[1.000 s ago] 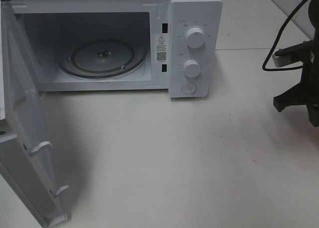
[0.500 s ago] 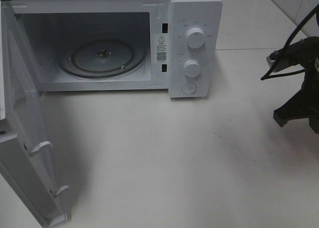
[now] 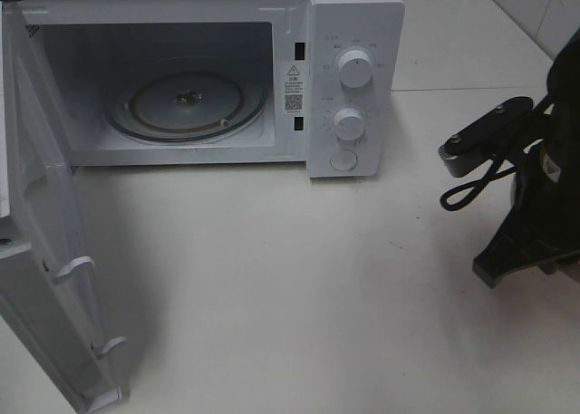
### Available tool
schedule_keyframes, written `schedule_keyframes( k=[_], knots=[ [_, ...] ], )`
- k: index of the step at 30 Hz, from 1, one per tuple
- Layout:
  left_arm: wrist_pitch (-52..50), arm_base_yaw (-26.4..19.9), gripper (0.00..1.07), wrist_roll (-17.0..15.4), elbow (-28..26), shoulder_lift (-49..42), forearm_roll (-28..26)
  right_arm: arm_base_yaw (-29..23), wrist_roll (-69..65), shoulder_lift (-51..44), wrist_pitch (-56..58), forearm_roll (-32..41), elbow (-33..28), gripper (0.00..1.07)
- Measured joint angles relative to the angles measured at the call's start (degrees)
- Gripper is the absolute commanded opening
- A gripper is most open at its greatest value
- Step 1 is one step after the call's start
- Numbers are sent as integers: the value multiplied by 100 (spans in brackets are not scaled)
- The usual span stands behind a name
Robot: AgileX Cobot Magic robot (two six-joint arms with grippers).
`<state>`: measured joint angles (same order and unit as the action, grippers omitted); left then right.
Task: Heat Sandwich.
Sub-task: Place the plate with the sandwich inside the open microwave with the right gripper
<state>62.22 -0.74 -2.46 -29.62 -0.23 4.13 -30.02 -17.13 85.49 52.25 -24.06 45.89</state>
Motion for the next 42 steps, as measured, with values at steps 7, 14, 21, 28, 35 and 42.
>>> schedule_keyframes(
  k=[7, 14, 21, 28, 35, 42],
  knots=[
    [0, 0, 74, 0, 0, 0, 0, -991, 0, 0, -86, -269, 0, 0],
    [0, 0, 74, 0, 0, 0, 0, -1753, 0, 0, -264, -579, 0, 0],
    [0, 0, 74, 0, 0, 0, 0, -2343, 493, 0, -584, -682, 0, 0],
    [0, 0, 74, 0, 0, 0, 0, -2475, 1507, 0, -888, -682, 0, 0],
    [0, 0, 74, 0, 0, 0, 0, -2659, 2842, 0, -882, -710, -6, 0],
    [0, 0, 74, 0, 0, 0, 0, -2922, 4160, 0, -1295, -716, -6, 0]
  ],
)
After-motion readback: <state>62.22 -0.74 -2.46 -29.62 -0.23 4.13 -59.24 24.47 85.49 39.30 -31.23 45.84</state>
